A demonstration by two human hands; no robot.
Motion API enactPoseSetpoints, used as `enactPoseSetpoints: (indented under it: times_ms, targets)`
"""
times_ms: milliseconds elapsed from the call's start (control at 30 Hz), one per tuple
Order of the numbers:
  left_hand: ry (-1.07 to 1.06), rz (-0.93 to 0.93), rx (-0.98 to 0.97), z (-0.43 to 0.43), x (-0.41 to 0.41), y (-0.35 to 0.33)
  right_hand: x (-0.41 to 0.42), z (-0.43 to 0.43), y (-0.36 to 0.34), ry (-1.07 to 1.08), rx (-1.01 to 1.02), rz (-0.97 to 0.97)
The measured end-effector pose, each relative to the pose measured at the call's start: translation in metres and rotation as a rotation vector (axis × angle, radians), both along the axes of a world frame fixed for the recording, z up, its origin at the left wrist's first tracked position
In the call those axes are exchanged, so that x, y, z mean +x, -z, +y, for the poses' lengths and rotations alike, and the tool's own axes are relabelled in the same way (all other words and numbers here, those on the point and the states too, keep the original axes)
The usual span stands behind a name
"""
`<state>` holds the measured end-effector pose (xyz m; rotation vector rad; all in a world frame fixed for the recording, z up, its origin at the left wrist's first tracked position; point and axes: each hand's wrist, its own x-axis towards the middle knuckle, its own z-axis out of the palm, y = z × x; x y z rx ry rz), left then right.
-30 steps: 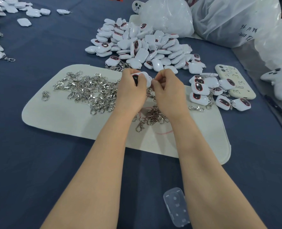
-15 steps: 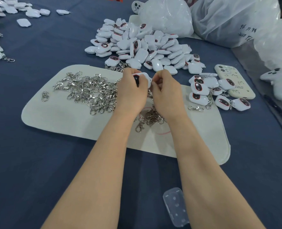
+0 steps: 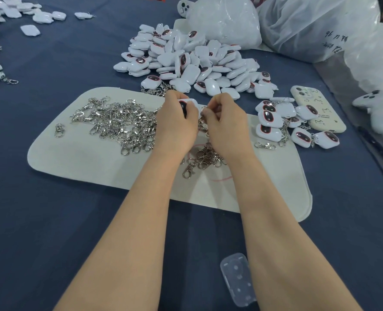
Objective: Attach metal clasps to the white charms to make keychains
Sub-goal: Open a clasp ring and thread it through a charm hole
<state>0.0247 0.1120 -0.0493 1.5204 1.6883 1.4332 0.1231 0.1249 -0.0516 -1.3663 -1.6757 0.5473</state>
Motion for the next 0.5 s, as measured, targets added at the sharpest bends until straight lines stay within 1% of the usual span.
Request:
enactPoseSetpoints:
  times_ms: [500]
  targets:
    - [0.013,-0.027,-0.052,0.0007,-0.0031,0.0013,-0.0011,-0.0036,-0.0022,-0.082,0.008,-0.148]
